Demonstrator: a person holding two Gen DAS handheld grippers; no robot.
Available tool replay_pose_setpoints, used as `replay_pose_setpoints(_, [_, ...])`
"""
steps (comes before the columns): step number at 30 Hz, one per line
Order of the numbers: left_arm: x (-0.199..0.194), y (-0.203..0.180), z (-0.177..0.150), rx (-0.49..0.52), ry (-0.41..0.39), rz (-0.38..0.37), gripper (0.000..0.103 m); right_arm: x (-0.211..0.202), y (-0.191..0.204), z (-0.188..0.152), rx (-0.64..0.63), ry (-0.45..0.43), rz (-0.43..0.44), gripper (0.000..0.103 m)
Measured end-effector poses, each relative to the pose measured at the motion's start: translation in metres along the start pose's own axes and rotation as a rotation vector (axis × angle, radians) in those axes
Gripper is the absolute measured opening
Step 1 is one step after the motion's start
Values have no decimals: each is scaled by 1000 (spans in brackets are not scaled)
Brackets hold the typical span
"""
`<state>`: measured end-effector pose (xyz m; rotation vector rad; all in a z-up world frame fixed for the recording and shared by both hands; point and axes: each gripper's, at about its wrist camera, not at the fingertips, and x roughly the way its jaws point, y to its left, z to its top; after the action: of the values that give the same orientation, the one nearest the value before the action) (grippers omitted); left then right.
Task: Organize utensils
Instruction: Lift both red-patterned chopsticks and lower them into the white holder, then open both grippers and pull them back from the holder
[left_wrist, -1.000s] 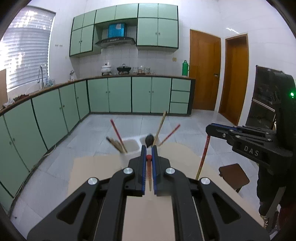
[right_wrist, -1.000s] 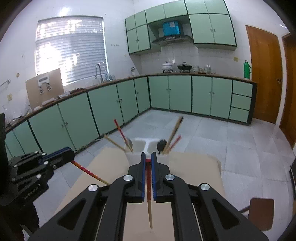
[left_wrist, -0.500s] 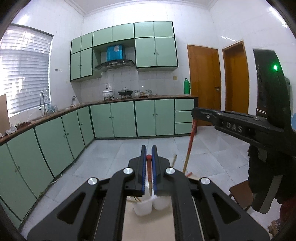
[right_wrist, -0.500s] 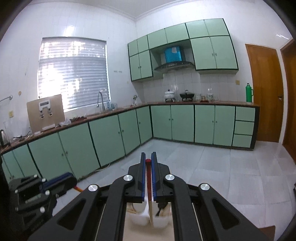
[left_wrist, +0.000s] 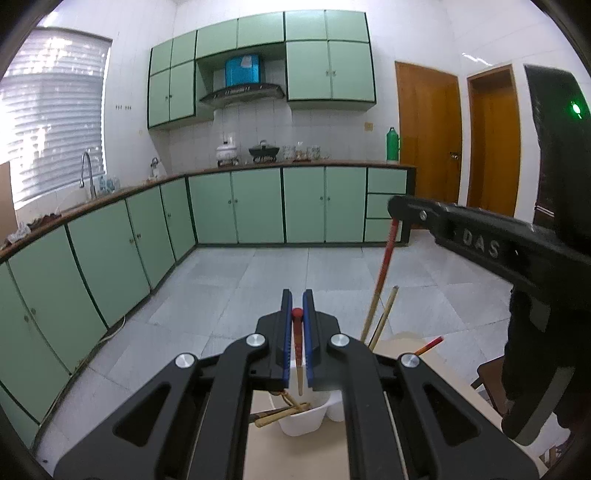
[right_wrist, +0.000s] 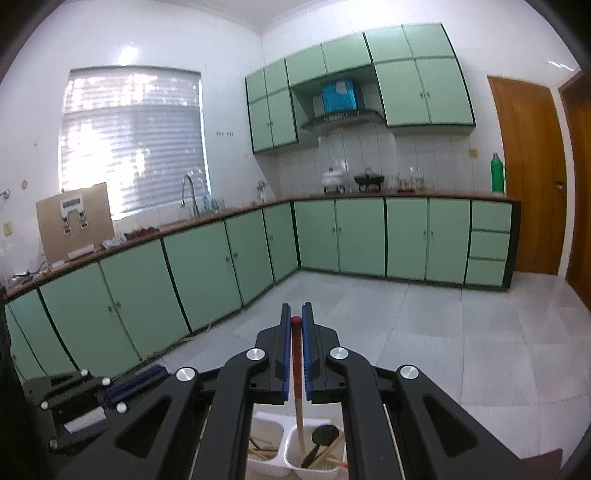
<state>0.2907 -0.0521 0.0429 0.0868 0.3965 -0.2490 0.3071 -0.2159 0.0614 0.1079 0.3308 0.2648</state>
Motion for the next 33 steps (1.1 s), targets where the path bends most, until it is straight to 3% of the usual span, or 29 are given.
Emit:
replay_pose_setpoints(6, [15,9,-15,-14,45,3,8,11,-5,-25,-9,89,4,9])
replay_pose_setpoints(8, [12,10,-18,-26,48,2,14,6,-11,-29,1,92,-2,16])
replay_pose_setpoints(10, [6,12,-19,-34,35,0,29,-1,-14,-31,7,85,-11,26])
replay_pose_setpoints(19, [-54,15,-35,-77,-27,21,63,-71,-32,-52,48,40,-69,65])
replay_pose_setpoints(33, [-128,0,-105,-112,43,12,86,-163,-14,-132,43,90,-100,95])
